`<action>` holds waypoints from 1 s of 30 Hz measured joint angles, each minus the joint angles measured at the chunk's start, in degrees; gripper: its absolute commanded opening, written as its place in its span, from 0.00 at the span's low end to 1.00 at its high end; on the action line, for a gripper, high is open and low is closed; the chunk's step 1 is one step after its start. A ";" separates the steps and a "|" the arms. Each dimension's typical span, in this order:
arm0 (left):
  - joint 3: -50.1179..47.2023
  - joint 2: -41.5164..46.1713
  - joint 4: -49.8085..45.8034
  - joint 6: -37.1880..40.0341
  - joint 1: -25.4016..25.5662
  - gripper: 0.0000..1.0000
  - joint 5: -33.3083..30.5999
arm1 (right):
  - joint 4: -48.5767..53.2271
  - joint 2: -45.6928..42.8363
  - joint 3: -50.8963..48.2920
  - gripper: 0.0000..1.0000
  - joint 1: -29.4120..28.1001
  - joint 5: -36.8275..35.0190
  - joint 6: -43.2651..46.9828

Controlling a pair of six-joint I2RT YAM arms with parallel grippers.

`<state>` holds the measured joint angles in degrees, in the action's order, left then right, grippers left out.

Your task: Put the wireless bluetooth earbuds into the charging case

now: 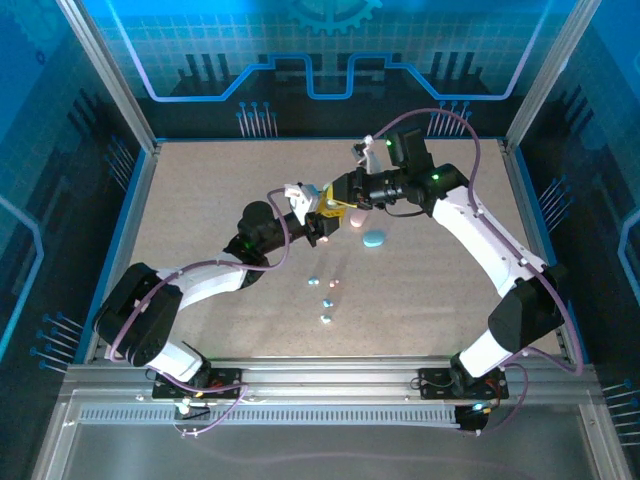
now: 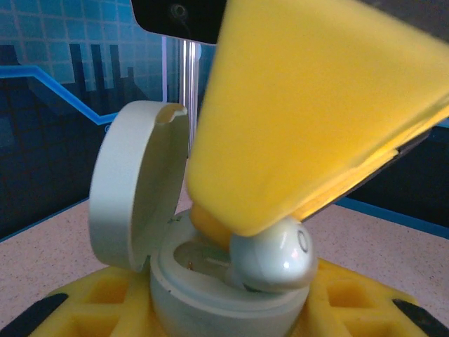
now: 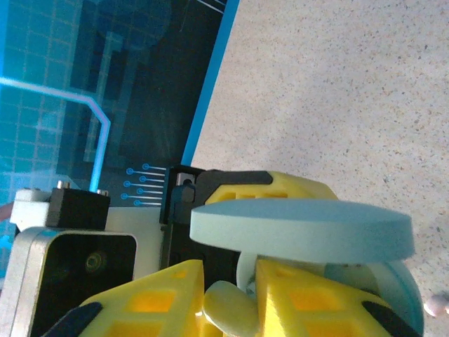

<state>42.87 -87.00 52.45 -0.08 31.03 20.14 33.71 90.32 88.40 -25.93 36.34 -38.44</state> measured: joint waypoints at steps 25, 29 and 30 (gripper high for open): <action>-0.02 -0.02 0.35 -1.31 -0.11 0.30 0.26 | 6.93 1.53 4.63 0.26 -1.42 -4.83 5.07; -0.02 -0.02 0.35 -1.11 -0.11 0.30 0.42 | 7.06 1.60 4.85 0.26 -1.55 -5.49 4.50; -0.02 -0.02 0.33 -1.07 -0.13 0.30 0.46 | 7.34 1.84 5.18 0.26 -1.55 -5.49 4.35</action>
<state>42.85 -87.02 52.77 -1.15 30.89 20.60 41.06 92.16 93.58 -27.49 30.85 -34.09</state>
